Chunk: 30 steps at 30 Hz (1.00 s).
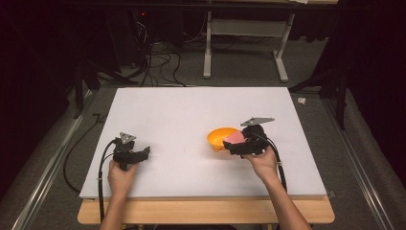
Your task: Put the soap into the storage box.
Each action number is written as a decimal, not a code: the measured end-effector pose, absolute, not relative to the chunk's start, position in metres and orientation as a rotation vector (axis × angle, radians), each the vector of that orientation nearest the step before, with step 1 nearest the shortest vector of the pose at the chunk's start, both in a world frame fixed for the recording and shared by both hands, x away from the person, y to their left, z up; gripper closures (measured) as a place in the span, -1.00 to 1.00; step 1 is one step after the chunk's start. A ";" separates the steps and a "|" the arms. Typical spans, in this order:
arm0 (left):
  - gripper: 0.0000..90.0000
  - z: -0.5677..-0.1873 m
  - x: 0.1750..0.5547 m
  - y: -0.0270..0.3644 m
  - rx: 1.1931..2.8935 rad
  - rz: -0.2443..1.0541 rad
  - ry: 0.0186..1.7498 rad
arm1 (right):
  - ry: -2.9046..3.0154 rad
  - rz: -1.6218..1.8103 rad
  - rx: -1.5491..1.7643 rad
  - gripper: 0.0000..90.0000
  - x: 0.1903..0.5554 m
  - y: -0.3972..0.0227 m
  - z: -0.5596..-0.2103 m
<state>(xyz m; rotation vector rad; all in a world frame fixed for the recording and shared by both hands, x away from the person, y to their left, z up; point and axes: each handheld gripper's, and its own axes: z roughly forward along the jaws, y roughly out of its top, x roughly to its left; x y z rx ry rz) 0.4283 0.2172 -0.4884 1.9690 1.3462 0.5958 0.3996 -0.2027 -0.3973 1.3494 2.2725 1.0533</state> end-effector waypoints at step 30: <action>-0.42 -0.488 0.428 0.217 1.969 0.597 1.345 | 2.274 1.002 1.527 -0.70 0.435 -0.181 -0.414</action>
